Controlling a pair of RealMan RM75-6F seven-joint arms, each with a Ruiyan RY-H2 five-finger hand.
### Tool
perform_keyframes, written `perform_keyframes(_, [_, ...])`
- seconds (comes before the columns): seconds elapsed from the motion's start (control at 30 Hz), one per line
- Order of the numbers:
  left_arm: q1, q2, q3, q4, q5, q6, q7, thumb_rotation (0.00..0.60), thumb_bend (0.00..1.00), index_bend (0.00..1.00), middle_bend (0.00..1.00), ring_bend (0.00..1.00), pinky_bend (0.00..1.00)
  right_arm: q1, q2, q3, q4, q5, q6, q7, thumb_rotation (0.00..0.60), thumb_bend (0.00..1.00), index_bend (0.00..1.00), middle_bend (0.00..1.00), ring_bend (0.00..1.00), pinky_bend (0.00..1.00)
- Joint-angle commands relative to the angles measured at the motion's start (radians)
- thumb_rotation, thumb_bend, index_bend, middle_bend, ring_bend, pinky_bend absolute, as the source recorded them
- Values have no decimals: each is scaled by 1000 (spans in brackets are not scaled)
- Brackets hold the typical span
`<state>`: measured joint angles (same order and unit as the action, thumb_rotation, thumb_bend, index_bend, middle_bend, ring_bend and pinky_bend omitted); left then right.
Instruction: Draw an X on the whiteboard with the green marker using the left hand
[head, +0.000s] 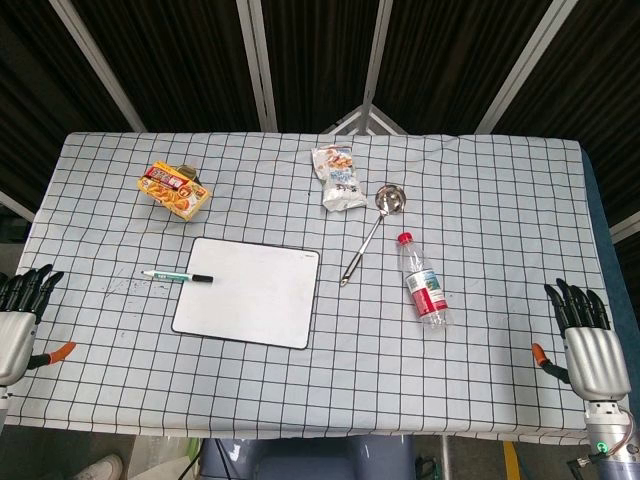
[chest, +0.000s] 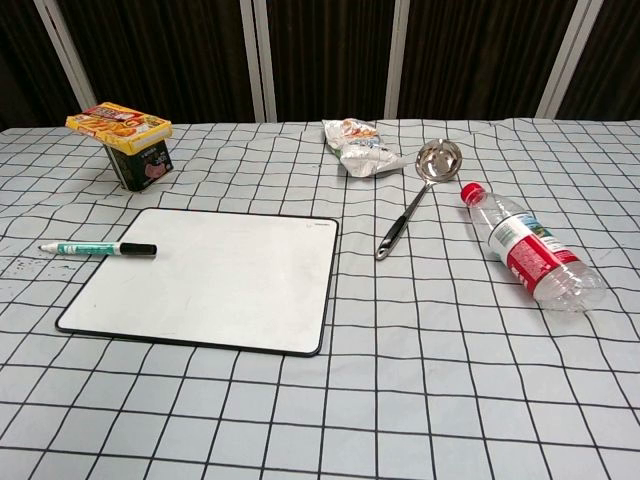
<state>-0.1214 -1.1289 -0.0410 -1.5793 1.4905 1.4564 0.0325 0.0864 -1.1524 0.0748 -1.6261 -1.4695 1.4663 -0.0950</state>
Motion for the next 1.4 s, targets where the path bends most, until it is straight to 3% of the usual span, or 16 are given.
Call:
perform_keyframes(0.03, [0,0,0,0,-1,0,0,600,88,0,0,0,0,0,0,0,0,0,-1,1,600,312,0,0,0,0])
perform_keyframes(0.7, [-15,1,-4,-5,-31,-46,10,600,89,8,0,0,0,-2,1,1,-2,2,3,3,600,312,0,0,0,0])
perform_keyframes(0.8, [-33,2,-14,-11,-49,-74,29,600,98,93,0,0,0,-2,2,0,-1,-1,3,2,600,312,0,0,0,0])
perform_keyframes(0.97, [-87,-2,-53,-29,-113,-152,88,600,179,337,24,0,48,-3,2,-2,-1,-5,5,5,600,312,0,0,0,0])
perform_keyframes(1.17, [-177,-57,-110,-10,-245,-282,186,600,221,414,50,0,62,-3,4,-1,-3,-1,1,14,600,312,0,0,0,0])
perform_keyframes(1.4, [-273,-170,-148,76,-375,-387,312,600,252,428,60,0,62,-1,6,-2,-5,2,-5,21,600,312,0,0,0,0])
